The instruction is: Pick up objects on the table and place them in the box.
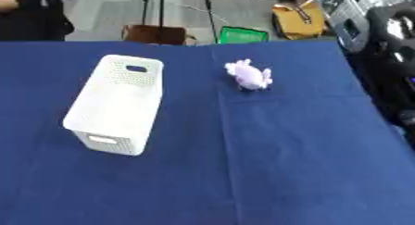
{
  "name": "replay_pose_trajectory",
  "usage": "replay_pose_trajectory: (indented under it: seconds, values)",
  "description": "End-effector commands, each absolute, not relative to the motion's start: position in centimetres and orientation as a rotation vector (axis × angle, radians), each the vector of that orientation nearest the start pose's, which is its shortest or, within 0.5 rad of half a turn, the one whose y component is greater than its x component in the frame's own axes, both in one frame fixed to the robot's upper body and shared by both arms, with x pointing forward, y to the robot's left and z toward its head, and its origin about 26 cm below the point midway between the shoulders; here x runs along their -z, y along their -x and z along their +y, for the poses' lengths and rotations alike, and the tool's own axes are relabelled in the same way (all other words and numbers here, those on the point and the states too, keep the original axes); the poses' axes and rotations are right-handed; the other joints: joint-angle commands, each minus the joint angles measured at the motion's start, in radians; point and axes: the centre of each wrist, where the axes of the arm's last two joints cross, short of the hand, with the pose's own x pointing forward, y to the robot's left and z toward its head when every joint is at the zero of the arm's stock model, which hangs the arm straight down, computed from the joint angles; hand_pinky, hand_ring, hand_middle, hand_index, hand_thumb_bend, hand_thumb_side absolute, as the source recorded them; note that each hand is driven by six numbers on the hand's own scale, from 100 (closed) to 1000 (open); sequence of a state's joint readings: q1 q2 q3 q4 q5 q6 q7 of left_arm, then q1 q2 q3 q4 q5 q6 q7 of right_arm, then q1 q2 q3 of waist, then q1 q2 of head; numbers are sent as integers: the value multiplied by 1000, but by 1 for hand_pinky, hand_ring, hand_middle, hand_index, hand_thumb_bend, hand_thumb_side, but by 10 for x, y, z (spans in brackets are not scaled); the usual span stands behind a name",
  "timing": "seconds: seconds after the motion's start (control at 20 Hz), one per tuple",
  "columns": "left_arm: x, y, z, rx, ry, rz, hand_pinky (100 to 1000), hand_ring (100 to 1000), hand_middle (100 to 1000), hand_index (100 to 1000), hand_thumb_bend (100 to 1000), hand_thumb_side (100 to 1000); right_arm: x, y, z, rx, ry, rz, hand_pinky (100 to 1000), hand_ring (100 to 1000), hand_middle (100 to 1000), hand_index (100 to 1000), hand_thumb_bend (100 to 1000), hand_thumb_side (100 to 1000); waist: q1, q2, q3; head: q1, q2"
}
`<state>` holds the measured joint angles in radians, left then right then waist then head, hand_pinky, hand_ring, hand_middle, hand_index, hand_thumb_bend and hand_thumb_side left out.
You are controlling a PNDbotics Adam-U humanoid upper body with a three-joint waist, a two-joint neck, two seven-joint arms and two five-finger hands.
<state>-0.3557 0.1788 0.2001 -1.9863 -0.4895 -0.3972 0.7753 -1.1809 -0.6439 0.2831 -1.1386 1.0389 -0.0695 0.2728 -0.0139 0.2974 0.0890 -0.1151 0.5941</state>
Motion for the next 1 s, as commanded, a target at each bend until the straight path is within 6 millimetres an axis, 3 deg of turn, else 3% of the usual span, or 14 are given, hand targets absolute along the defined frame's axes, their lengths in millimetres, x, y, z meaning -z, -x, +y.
replay_pose_trajectory:
  seconds: [0.05, 0.2, 0.45, 0.65, 0.75, 0.8, 1.0]
  values:
    - [-218, -303, 285, 654, 943, 2941, 752, 815, 881, 841, 100, 825, -365, -459, -267, 2044, -2192, 2091, 878, 934, 917, 983, 293, 1000, 3, -24, 2, -1, -2]
    - [-218, -303, 285, 654, 939, 2941, 751, 815, 879, 841, 100, 824, -351, -471, -267, 2204, -2154, 2043, 892, 944, 940, 1000, 350, 1000, 3, -23, 1, 0, -3]
    - [-218, -303, 284, 653, 937, 2944, 751, 815, 879, 840, 100, 823, -338, -484, -264, 2391, -2100, 1971, 895, 944, 944, 1000, 343, 1000, 3, -25, 0, -3, -2]
    - [-218, -303, 284, 651, 938, 2946, 751, 816, 879, 840, 100, 822, -316, -495, -266, 2574, -2071, 1834, 907, 955, 962, 1000, 353, 989, 3, -26, 4, -3, -3]
    - [-218, -303, 284, 651, 939, 2946, 751, 816, 879, 839, 100, 822, -307, -499, -269, 2642, -2065, 1778, 916, 962, 964, 1000, 400, 982, 3, -26, 5, -2, -3]
    - [-218, -303, 284, 651, 940, 2946, 752, 816, 879, 839, 100, 821, -304, -500, -271, 2673, -2059, 1755, 929, 971, 960, 1000, 477, 956, 3, -26, 4, -2, -3]
    - [-218, -303, 284, 651, 941, 2947, 752, 816, 879, 838, 100, 819, -298, -503, -277, 2763, -2037, 1712, 932, 974, 950, 1000, 490, 942, 3, -25, 2, -1, -3]
